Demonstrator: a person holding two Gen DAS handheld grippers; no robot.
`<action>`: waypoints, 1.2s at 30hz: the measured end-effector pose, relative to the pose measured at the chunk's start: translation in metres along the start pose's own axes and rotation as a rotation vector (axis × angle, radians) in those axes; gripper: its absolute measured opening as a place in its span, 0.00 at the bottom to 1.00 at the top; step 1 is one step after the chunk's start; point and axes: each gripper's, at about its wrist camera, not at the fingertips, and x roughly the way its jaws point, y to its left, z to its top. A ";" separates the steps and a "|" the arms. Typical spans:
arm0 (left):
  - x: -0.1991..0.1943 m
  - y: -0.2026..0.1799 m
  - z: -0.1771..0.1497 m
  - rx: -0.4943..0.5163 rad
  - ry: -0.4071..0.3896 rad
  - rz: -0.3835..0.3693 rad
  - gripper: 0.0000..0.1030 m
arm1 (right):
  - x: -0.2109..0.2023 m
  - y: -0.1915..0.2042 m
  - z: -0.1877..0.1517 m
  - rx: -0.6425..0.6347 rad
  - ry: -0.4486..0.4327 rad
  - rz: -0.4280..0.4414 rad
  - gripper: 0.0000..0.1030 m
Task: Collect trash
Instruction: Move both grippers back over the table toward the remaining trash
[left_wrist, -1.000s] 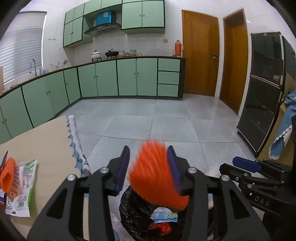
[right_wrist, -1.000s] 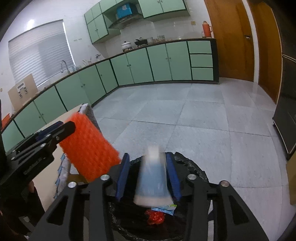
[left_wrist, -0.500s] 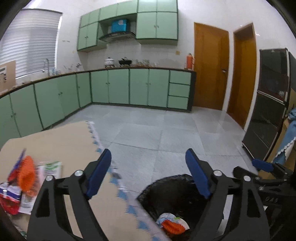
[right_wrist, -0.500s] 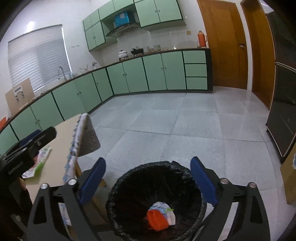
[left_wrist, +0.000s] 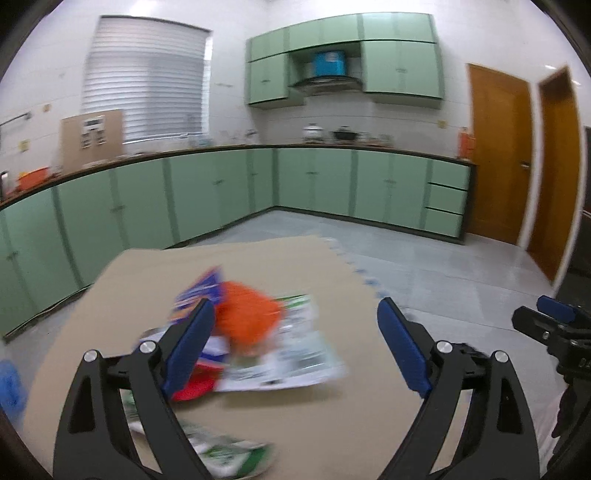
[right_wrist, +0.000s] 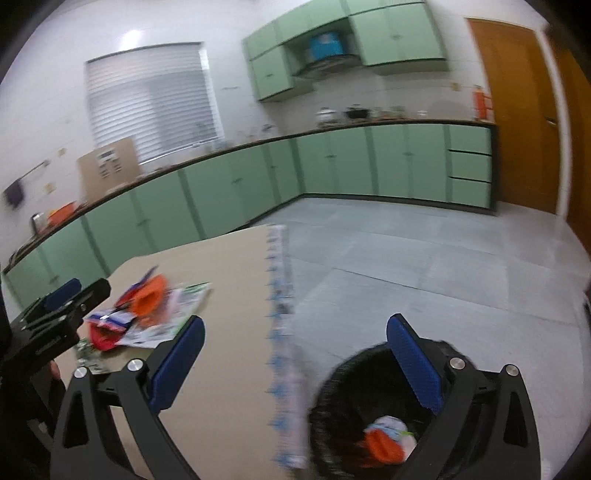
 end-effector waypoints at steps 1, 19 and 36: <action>-0.004 0.010 -0.001 -0.011 0.004 0.020 0.84 | 0.005 0.013 -0.001 -0.017 0.003 0.032 0.94; -0.046 0.136 -0.052 -0.099 0.112 0.259 0.84 | 0.053 0.147 -0.040 -0.221 0.081 0.360 0.93; -0.040 0.162 -0.083 -0.120 0.181 0.295 0.84 | 0.082 0.185 -0.070 -0.308 0.204 0.458 0.86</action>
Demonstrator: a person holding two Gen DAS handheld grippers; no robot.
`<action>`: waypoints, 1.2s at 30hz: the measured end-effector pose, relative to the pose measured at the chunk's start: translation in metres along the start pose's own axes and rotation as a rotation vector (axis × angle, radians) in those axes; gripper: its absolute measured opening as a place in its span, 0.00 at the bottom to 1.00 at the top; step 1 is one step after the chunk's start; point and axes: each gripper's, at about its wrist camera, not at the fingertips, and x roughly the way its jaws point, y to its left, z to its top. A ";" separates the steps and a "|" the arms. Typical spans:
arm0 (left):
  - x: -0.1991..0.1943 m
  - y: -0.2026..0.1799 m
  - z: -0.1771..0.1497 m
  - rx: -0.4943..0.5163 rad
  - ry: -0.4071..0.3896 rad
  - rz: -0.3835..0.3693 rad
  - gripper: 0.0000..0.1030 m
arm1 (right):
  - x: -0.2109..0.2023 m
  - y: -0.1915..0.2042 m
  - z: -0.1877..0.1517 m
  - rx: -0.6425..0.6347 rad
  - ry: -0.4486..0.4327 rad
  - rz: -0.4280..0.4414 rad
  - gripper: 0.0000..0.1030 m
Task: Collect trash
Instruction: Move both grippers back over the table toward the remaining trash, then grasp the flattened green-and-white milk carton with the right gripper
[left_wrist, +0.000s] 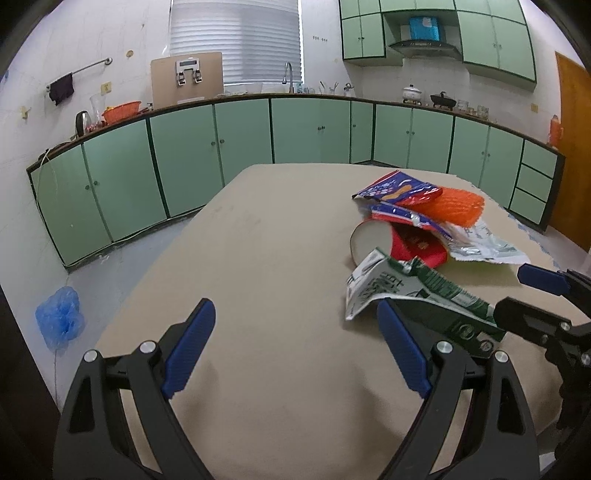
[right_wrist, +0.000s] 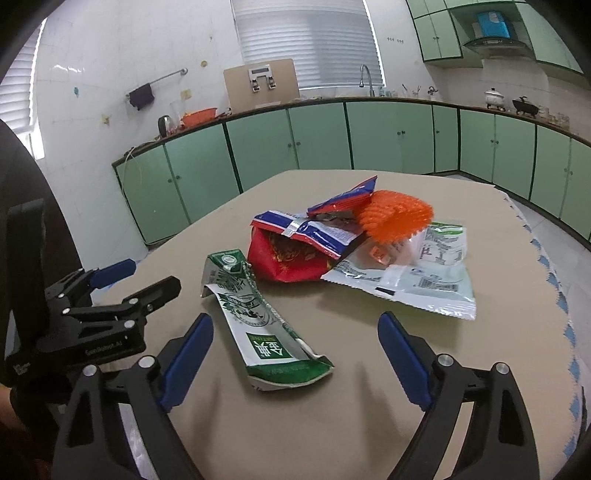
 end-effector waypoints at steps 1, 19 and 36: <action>0.001 0.001 -0.001 -0.003 0.004 0.001 0.84 | 0.002 0.001 0.000 -0.004 0.002 -0.001 0.86; 0.013 0.034 -0.002 -0.064 0.030 0.058 0.84 | 0.049 0.020 0.002 -0.095 0.142 0.026 0.71; 0.008 0.026 -0.002 -0.045 0.023 0.041 0.84 | 0.035 0.021 -0.004 -0.106 0.161 0.060 0.32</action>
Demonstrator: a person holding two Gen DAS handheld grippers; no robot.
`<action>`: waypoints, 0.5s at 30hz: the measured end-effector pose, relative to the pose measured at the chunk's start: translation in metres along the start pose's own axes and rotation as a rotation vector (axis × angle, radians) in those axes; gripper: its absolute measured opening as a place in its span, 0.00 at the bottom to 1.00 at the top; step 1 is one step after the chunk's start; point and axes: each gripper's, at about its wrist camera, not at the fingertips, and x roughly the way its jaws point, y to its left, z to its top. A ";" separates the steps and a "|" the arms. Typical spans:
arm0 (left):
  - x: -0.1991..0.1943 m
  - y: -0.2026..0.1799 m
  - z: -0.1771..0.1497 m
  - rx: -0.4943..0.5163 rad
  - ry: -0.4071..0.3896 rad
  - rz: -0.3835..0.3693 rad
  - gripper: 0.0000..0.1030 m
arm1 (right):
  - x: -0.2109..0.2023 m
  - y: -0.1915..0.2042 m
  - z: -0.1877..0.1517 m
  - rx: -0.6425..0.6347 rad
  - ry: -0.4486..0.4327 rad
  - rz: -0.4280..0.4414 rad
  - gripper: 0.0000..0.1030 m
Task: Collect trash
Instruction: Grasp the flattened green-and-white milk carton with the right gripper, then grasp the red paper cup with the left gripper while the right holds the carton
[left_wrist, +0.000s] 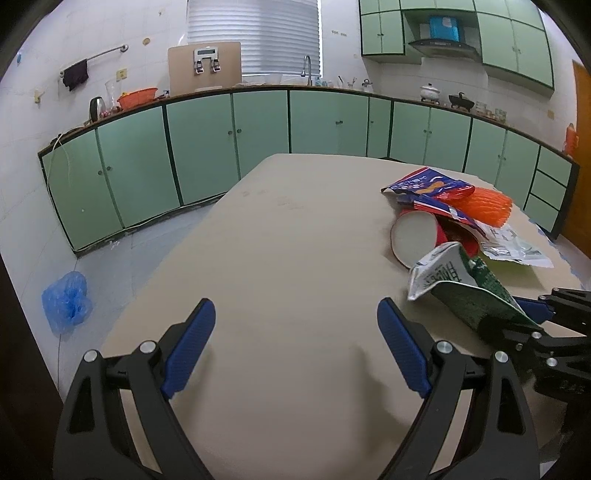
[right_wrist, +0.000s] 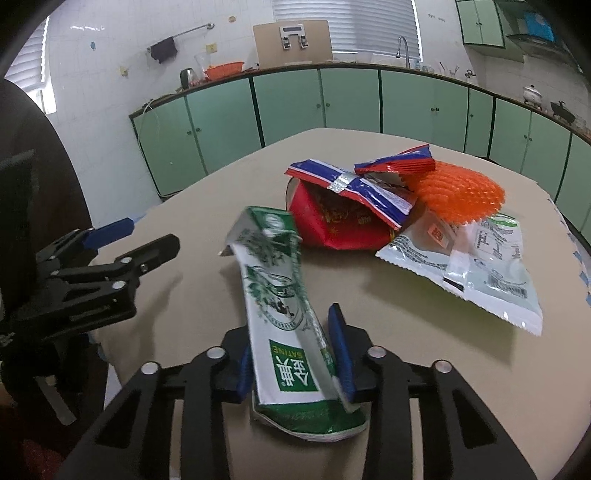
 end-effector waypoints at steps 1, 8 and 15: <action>0.000 -0.001 0.000 0.002 -0.001 -0.001 0.84 | -0.003 0.000 -0.002 0.001 -0.001 0.001 0.31; -0.001 -0.004 -0.001 0.016 0.000 -0.006 0.84 | -0.005 -0.003 -0.007 0.011 0.009 0.009 0.35; -0.002 -0.006 0.000 0.027 -0.003 -0.006 0.84 | -0.006 -0.007 -0.006 0.016 0.004 0.017 0.32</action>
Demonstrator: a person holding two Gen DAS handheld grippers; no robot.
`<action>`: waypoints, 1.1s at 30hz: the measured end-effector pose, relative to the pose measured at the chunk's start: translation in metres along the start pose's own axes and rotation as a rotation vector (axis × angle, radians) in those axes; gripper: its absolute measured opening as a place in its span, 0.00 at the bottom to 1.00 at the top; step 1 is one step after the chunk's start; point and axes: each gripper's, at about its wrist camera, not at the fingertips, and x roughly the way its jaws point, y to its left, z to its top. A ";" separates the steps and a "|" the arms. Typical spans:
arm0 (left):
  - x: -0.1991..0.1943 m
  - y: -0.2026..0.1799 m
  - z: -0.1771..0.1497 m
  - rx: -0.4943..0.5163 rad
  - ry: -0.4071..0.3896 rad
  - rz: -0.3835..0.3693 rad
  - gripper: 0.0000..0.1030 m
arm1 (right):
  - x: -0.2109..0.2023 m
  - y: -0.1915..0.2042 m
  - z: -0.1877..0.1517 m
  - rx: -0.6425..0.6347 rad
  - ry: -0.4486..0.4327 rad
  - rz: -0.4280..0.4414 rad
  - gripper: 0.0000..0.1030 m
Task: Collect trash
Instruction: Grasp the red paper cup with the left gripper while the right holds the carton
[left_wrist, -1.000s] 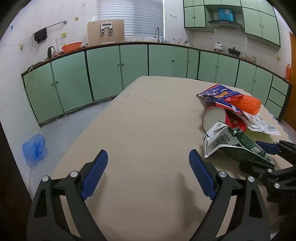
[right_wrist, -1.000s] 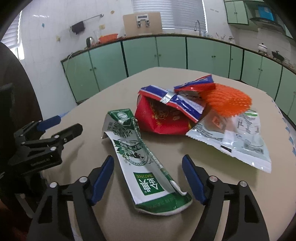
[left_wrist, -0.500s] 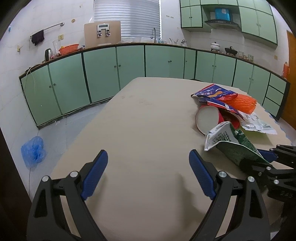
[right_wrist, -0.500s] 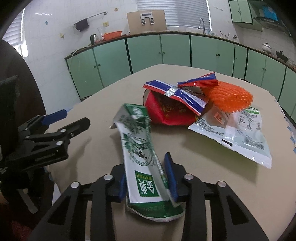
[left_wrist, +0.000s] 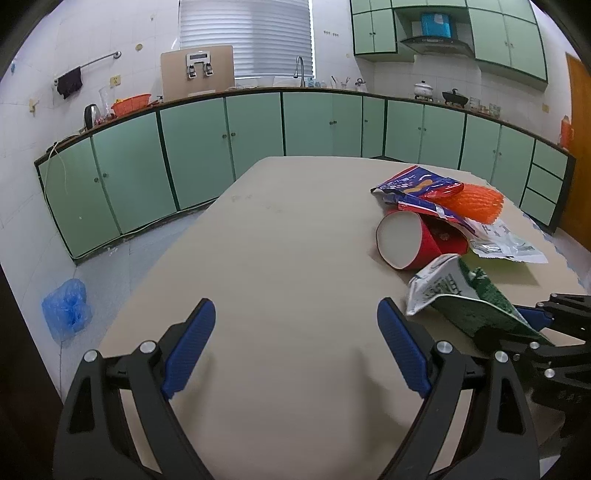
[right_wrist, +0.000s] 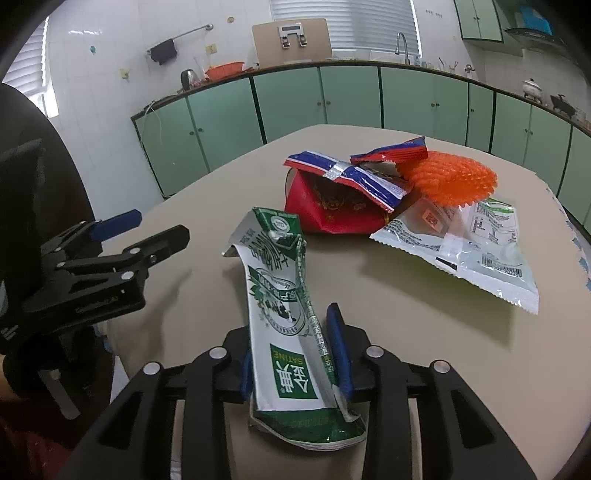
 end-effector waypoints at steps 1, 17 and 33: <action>0.000 -0.001 0.001 0.000 0.000 -0.001 0.84 | -0.004 -0.001 -0.001 0.002 -0.007 0.000 0.31; 0.012 -0.054 0.028 0.027 -0.049 -0.106 0.84 | -0.067 -0.058 -0.005 0.159 -0.116 -0.138 0.30; 0.041 -0.101 0.036 0.052 0.044 -0.231 0.37 | -0.079 -0.111 -0.012 0.303 -0.158 -0.243 0.30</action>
